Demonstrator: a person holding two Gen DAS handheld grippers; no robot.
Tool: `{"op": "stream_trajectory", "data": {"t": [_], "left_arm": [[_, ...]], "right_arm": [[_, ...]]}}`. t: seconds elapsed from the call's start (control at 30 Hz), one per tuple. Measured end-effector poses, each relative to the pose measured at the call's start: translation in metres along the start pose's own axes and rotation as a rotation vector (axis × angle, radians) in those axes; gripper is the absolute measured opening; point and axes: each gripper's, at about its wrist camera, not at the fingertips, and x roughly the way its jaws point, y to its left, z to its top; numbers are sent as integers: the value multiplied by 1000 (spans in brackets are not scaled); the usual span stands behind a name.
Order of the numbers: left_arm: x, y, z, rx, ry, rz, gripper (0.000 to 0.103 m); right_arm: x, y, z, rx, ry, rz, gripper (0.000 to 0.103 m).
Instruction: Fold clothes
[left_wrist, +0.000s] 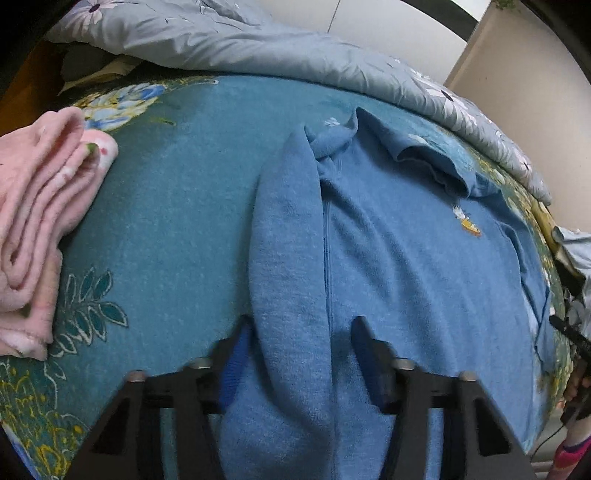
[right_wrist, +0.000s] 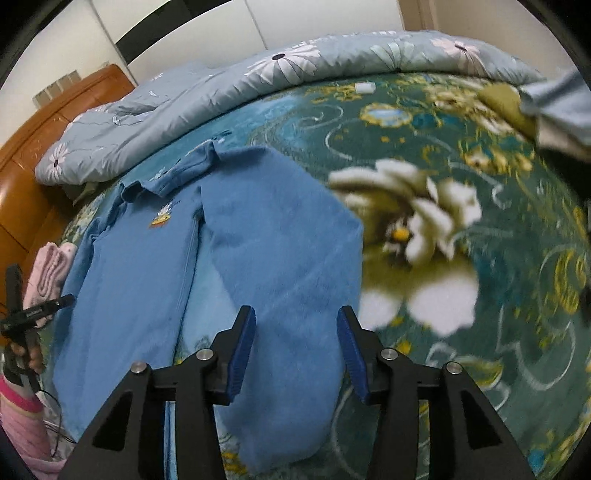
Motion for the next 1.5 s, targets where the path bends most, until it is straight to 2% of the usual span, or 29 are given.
{"op": "stream_trajectory", "data": {"t": [0.03,0.17,0.23,0.27,0.3,0.37,0.47,0.57,0.67,0.8,0.93,1.03,1.1,1.17,1.23,1.27,1.37,1.43,1.5], "left_arm": [[-2,3,3,-17,-5,-18,14],[-18,22,21,-111,-54,-116,11],[-31,34,33,-164,-103,-173,11],[-40,42,42,-196,-136,-202,11],[-47,49,49,-222,-162,-225,11],[-59,65,64,-275,-209,-256,11],[-71,83,88,-331,-265,-266,11],[-73,102,109,-388,-284,-283,11],[-66,120,126,-450,-281,-270,11],[-45,144,140,-519,-245,-215,11],[-21,152,146,-522,-189,-95,11],[-9,152,148,-523,-157,-64,12],[-5,149,150,-499,-141,-46,18],[-12,135,155,-419,-144,-37,38],[-20,118,161,-329,-155,-28,50],[-25,107,165,-274,-156,-10,54],[-31,74,174,-107,-159,70,57],[-31,62,180,-55,-155,66,61],[-32,77,183,-144,-154,-24,62]], "right_arm": [[0,1,-1,2,-2,3,48],[1,5,-2,2,-3,6,48],[0,7,-2,-1,-4,22,48],[1,9,-2,-4,-5,31,45],[1,10,-2,-10,-4,38,27],[2,14,0,-22,0,43,4],[-1,16,7,-35,-15,30,3],[-15,6,25,-10,-72,-17,1],[-33,-12,48,32,-139,-89,0],[-39,-28,63,70,-156,-136,0],[-31,-29,62,62,-123,-156,0],[-20,-28,58,53,-87,-150,0],[-17,-25,61,28,-77,-106,1],[-15,-12,69,-25,-75,-73,1],[-10,6,81,-96,-73,-58,1],[-6,19,89,-139,-69,-56,1],[12,57,113,-259,-37,-43,3],[26,72,125,-312,-22,-48,6],[42,85,137,-349,-9,-47,13]]}}
